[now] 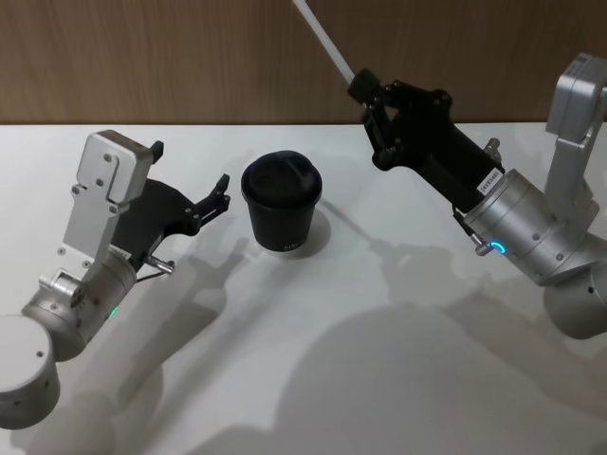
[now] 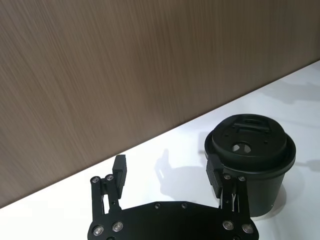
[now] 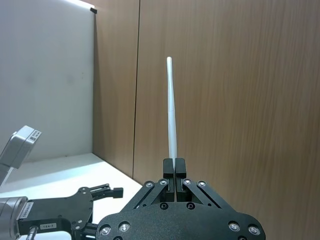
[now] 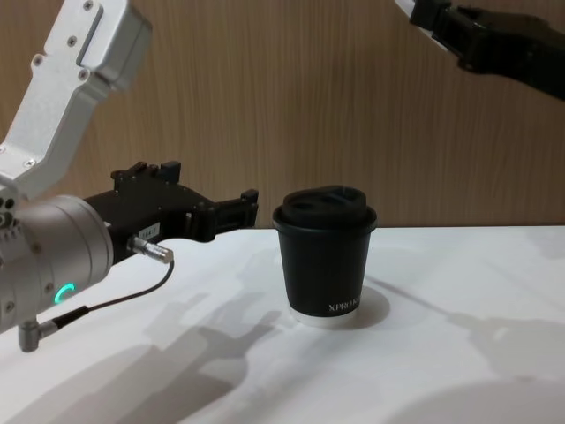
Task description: Pick up the straw with one hand, pass it to the other hand, and insert it into the cup.
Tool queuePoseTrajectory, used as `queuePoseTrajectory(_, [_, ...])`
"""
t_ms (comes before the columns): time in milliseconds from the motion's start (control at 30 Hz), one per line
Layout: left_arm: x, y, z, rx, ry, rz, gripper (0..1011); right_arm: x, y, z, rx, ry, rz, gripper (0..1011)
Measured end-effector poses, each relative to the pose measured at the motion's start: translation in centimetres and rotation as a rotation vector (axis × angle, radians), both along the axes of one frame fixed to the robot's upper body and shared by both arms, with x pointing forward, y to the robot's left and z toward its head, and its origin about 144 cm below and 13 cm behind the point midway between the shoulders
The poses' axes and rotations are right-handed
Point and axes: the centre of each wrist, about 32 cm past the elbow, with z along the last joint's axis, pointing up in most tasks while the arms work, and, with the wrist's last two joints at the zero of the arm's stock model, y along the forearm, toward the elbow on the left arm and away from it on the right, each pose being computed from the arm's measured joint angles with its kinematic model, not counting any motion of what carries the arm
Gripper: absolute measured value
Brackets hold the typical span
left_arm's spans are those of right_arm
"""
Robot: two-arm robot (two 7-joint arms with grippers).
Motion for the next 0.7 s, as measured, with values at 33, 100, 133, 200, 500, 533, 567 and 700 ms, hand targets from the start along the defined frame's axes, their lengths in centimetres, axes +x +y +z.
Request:
queuePoseTrajectory(33, [0.0, 0.1, 0.2, -0.006, -0.001, -0.004, 1003, 0.0, 0.1, 0.0, 0.002, 0.001, 0.004, 24])
queuePoseTrajectory(100, [0.0, 0.2, 0.4, -0.014, -0.002, -0.01, 1003, 0.1, 0.1, 0.0, 0.004, 0.001, 0.006, 24])
queuePoseTrajectory(133, [0.0, 0.3, 0.5, -0.019, -0.003, -0.013, 1003, 0.1, 0.2, 0.0, 0.004, 0.001, 0.007, 26])
queuePoseTrajectory(200, [0.0, 0.5, 0.8, -0.035, -0.003, -0.026, 1002, 0.1, 0.2, -0.1, 0.006, 0.002, 0.009, 24])
queuePoseTrajectory(500, [0.3, 1.6, 2.7, -0.13, -0.002, -0.112, 1003, 0.2, 0.4, -0.1, 0.011, 0.004, 0.014, 24])
queuePoseTrajectory(533, [0.3, 1.7, 2.9, -0.14, 0.0, -0.124, 1003, 0.2, 0.4, -0.1, 0.012, 0.004, 0.014, 26])
queuePoseTrajectory(567, [0.3, 1.8, 3.0, -0.149, 0.001, -0.132, 1003, 0.2, 0.4, -0.1, 0.012, 0.004, 0.014, 24])
queuePoseTrajectory(700, [0.5, 2.4, 4.0, -0.202, 0.007, -0.19, 1003, 0.2, 0.4, -0.1, 0.013, 0.004, 0.016, 24])
